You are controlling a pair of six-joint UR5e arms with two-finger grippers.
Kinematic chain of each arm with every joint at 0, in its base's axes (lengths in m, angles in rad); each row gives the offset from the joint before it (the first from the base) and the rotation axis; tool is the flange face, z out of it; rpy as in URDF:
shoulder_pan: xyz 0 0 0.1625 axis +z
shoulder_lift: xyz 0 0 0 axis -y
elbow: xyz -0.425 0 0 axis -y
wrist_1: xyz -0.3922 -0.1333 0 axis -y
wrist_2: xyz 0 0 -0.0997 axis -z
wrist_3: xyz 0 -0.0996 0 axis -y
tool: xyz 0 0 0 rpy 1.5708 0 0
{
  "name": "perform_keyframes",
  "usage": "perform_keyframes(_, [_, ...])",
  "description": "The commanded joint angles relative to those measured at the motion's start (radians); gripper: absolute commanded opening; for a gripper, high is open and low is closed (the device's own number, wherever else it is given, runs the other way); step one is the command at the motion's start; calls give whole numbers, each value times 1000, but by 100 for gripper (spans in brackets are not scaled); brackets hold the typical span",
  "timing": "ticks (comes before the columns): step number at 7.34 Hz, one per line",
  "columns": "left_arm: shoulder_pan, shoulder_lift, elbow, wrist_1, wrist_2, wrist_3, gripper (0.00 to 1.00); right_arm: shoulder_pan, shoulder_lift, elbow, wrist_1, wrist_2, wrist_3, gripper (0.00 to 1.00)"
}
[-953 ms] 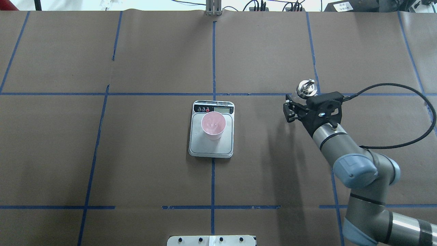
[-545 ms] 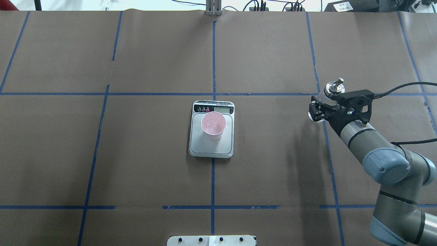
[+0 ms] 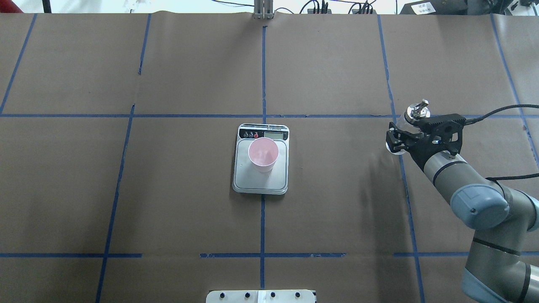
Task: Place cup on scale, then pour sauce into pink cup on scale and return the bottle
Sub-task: 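Lower the bottle onto the table with the right gripper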
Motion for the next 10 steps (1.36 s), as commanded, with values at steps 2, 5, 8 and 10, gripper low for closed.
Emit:
perform_keyframes(2, [0, -2, 0, 0, 0, 0, 100, -39, 1, -1, -8, -2, 65, 0])
perform_keyframes(5, [0, -2, 2, 0, 0, 0, 100, -46, -5, -4, -9, -13, 91, 5])
perform_keyframes(8, [0, -2, 2, 0, 0, 0, 100, -60, -7, -4, -11, -43, 91, 23])
perform_keyframes(10, [0, -2, 2, 0, 0, 0, 100, -68, -7, -6, -12, -71, 89, 65])
